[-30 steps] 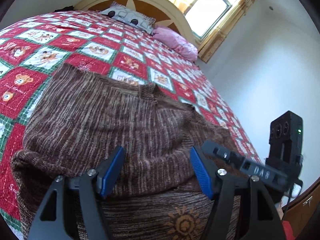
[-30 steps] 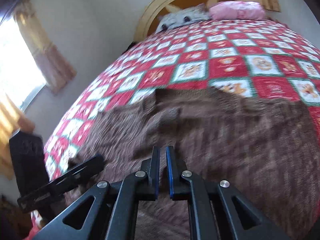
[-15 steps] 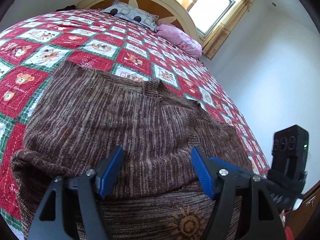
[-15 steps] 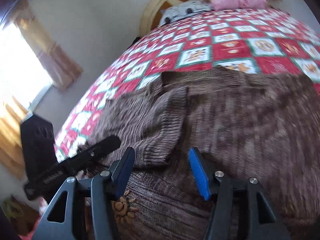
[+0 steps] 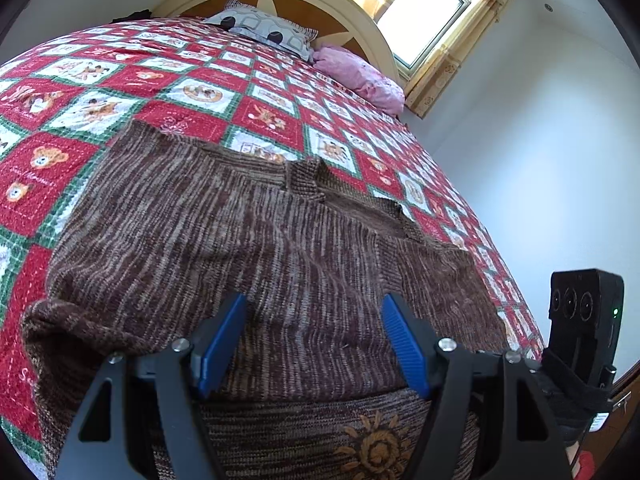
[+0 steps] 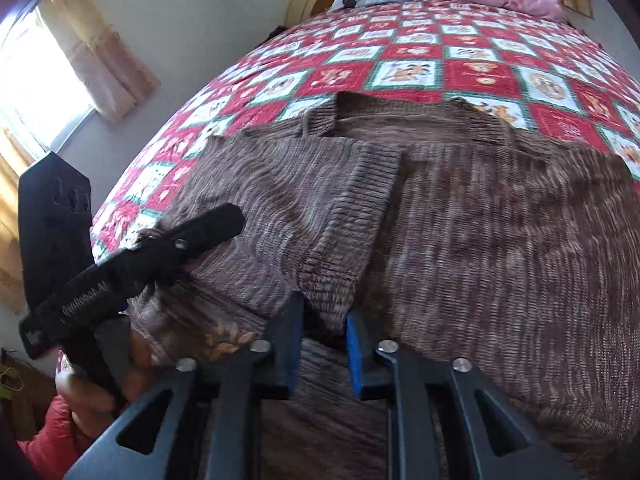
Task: Fold small clothes
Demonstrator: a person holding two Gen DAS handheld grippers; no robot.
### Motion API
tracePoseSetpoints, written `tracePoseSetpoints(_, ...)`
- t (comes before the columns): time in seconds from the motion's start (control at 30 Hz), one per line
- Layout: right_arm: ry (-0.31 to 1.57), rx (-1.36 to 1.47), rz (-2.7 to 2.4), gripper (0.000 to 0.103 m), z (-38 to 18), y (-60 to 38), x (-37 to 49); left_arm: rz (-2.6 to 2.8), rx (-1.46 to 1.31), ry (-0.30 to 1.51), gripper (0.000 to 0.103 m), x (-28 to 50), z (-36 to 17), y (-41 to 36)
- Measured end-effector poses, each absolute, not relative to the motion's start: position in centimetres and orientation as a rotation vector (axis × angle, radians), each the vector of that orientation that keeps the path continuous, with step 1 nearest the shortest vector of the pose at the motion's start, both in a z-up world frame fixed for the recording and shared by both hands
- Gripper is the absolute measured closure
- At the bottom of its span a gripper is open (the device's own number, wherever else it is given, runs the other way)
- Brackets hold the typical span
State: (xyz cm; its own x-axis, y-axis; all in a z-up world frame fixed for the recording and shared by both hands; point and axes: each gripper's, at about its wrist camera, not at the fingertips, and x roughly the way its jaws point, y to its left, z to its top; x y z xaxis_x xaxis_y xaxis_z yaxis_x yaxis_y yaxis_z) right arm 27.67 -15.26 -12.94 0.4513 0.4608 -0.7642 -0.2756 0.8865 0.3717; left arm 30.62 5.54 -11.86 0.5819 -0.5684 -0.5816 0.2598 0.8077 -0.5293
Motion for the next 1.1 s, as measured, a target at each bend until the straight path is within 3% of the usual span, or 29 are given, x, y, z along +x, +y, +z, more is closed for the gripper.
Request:
tracePoseSetpoints(0.27,0.833,0.29,0.309,0.076,-9.7,-18.3,26.4,-0.495,-0.402,0.817,0.029,30.7,-11.9,5.4)
tracePoseSetpoints(0.57,0.911,0.008,0.303,0.077,-12.6,-12.1,33.6,-0.472,-0.322,0.824,0.022,30.5,-11.6,4.3)
tracePoseSetpoints(0.73,0.905,0.08,0.284,0.07,-12.3,-13.2,34.2,-0.47,-0.318,0.824,0.02,30.4,-11.7,4.5)
tracePoseSetpoints(0.93,0.805,0.291,0.322,0.068,-8.4,-18.0,28.4,-0.478,-0.352,0.816,0.02,30.2,-11.7,5.0)
tracePoseSetpoints(1.1,0.638,0.263,0.227,0.068,-2.9,-25.2,18.2,-0.436,-0.375,0.797,0.02,28.8,-11.3,6.4)
